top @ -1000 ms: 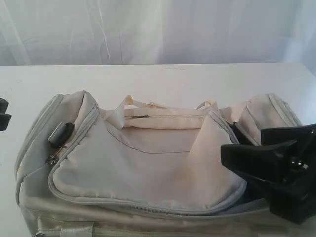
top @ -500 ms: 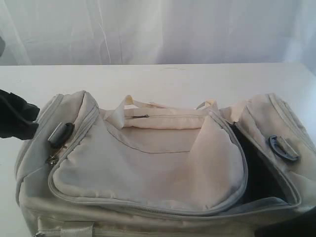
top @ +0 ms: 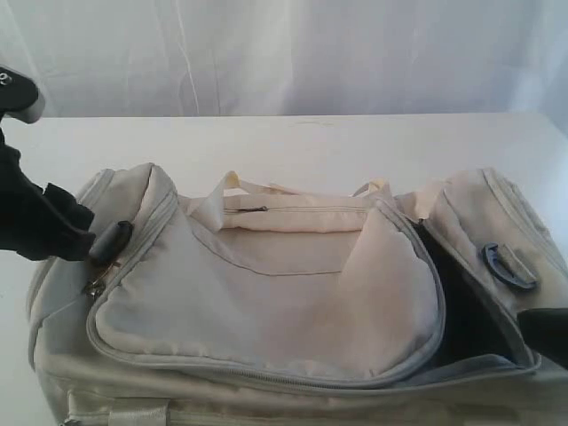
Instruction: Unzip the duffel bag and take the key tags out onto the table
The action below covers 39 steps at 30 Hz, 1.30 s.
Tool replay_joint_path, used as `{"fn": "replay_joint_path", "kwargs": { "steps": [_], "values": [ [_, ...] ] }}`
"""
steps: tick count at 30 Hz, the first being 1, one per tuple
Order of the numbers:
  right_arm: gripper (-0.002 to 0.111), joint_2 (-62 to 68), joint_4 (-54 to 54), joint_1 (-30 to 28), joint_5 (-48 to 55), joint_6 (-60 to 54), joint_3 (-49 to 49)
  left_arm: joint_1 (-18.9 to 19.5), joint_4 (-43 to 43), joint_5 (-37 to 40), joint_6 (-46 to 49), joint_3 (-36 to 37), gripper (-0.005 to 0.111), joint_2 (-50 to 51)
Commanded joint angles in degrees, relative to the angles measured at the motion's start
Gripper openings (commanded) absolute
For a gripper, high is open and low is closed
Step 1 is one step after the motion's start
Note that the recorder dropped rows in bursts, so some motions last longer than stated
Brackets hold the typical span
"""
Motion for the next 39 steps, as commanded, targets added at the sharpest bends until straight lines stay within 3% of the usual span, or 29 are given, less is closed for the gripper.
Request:
{"fn": "replay_joint_path", "kwargs": {
  "steps": [1,22,26,28,29,30,31,33,36,39],
  "values": [
    [0.066,3.6,-5.6,0.0,0.6,5.2,1.9,0.2,-1.0,-0.5,0.1,-0.1,0.061,1.4],
    [0.066,26.4,-29.4,-0.3,-8.9,30.8,6.4,0.2,-2.5,-4.9,0.1,-0.1,0.061,7.2],
    [0.05,28.3,-31.1,-0.3,-8.9,33.3,6.4,0.2,-2.5,-5.0,0.1,-0.1,0.059,7.9],
    [0.033,28.9,-31.7,-0.3,-9.0,33.3,6.4,0.2,-2.5,-5.1,0.1,-0.1,0.051,7.9],
    [0.012,29.6,-33.1,-0.3,-9.0,33.5,6.4,0.2,-2.5,-5.1,0.4,-0.1,0.036,7.9],
    [0.003,30.1,-34.3,-0.3,-9.0,34.0,6.4,0.2,-2.5,-5.0,0.4,-0.1,0.028,7.9],
    [0.0,30.7,-38.0,-0.3,-9.0,36.8,6.4,0.2,-2.5,-4.4,0.6,-0.1,0.013,7.9],
    [0.0,31.9,-44.5,-0.3,-9.0,42.0,6.4,0.2,-2.5,-2.5,2.6,-0.1,0.0,7.9],
    [0.0,34.4,-54.0,-1.1,-9.5,48.3,6.4,0.2,-2.5,2.0,2.9,-0.1,0.0,7.9],
    [0.0,39.8,-63.0,-5.8,-14.1,54.5,4.3,0.2,-5.9,7.4,5.3,-0.1,0.0,7.7]
  ]
}}
